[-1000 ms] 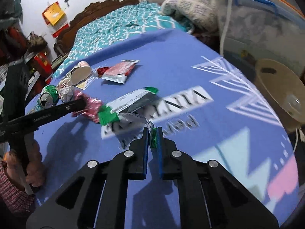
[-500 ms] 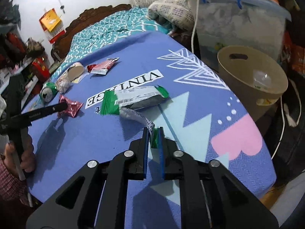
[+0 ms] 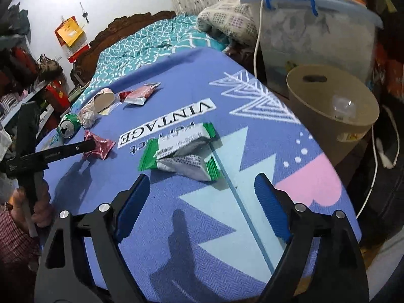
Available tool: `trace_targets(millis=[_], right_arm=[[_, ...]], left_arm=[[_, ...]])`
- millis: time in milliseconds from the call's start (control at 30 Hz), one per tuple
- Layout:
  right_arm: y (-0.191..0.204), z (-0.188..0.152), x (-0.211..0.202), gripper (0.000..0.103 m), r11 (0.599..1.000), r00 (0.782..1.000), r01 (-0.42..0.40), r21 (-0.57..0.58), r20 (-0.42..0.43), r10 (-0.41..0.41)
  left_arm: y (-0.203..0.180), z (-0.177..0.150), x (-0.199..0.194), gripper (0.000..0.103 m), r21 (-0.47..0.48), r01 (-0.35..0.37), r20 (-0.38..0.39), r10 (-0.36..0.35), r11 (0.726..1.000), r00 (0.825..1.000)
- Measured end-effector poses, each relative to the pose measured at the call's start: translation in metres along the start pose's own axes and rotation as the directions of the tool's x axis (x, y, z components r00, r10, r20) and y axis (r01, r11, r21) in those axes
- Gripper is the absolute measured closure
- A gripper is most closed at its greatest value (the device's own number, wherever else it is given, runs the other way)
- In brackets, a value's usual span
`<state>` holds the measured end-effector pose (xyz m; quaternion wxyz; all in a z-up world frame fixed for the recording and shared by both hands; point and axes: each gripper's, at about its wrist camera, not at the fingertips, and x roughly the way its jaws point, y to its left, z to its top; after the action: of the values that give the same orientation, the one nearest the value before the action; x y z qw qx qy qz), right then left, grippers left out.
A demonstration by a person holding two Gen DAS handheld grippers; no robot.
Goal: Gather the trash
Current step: 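Hold the red wrapper up with the left tool while the right tool opens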
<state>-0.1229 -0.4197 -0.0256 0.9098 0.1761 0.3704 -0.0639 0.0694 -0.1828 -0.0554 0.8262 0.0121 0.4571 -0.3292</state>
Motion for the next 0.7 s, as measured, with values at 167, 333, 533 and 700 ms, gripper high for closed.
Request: trace_targets(millis=[167,333,533,700], right_arm=[[-0.001,0.017,0.003,0.018,0.999,0.999,-0.040,0.017,0.015,0.039],[0.014,0.021,0.016,0.018,0.999,1.000,-0.023,-0.032,0.002,0.023],[0.032,0.026,0.037,0.018,0.999,0.999,-0.026,-0.028,-0.035,0.025],[0.021,0.025,0.056,0.018,0.999,0.992,-0.020,0.039,-0.121,0.024]], left_arm=[[-0.003,-0.001,-0.001,0.088,0.011,0.000,0.002,0.000,1.000,1.000],[-0.008,0.000,0.001,0.088,0.034,-0.012,-0.001,0.012,0.999,1.000],[-0.016,-0.001,0.002,0.088,0.078,-0.006,0.002,0.005,0.997,1.000],[-0.016,-0.003,-0.002,0.088,0.089,0.038,0.014,-0.039,0.995,0.999]])
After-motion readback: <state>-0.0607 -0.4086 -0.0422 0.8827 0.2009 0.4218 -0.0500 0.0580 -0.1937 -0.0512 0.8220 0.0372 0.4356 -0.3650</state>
